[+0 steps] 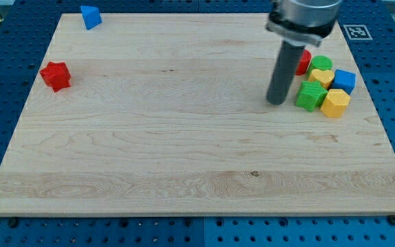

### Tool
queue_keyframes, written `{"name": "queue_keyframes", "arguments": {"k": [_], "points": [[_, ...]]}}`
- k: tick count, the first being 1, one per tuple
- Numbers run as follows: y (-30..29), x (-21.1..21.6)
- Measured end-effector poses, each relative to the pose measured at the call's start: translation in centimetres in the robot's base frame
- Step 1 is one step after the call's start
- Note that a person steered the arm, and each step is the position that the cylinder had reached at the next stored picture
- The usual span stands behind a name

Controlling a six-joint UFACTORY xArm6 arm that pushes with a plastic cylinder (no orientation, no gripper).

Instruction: Move your arm to the left side

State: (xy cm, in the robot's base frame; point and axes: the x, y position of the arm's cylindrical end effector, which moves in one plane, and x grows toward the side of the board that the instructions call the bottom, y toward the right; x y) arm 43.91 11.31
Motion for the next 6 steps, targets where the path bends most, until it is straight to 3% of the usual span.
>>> {"name": "queue_keyframes", "arguments": {"k": [1,4,5,6], "points": [[-5.7,2.3],[-28.8,3.0],[-36.2,1.7],[-41.0,-3.5]]}}
